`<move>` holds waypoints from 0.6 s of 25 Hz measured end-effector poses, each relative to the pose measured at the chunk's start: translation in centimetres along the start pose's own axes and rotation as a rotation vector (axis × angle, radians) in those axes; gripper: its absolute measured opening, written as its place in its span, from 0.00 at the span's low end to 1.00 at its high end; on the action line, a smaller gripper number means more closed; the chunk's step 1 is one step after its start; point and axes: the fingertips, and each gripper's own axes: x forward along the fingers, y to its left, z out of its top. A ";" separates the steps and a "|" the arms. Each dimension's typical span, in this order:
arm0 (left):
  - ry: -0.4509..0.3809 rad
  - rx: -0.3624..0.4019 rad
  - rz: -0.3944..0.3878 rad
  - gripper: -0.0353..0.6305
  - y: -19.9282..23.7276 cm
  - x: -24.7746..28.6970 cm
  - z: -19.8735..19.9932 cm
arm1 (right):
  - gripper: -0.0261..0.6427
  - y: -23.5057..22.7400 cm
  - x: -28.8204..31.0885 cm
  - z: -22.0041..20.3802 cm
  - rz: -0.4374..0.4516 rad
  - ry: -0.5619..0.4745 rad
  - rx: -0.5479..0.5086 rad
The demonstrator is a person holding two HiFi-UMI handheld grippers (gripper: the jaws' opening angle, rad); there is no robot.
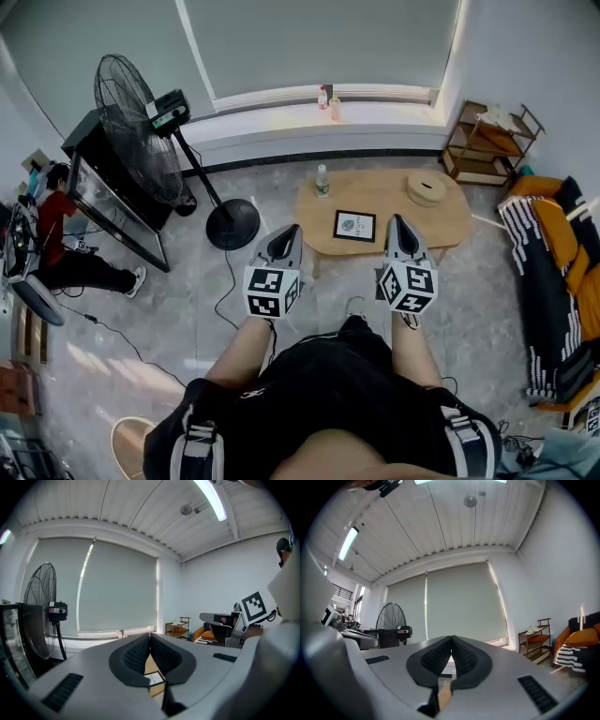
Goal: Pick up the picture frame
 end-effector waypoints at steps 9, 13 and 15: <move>0.062 0.014 0.020 0.09 -0.2 15.4 2.3 | 0.06 -8.8 13.5 0.2 0.051 0.058 0.037; 0.094 -0.004 0.045 0.09 0.0 21.4 2.7 | 0.06 -12.2 18.7 0.3 0.079 0.081 0.041; 0.102 -0.009 0.054 0.09 0.1 24.4 3.1 | 0.06 -14.0 21.1 0.2 0.087 0.094 0.041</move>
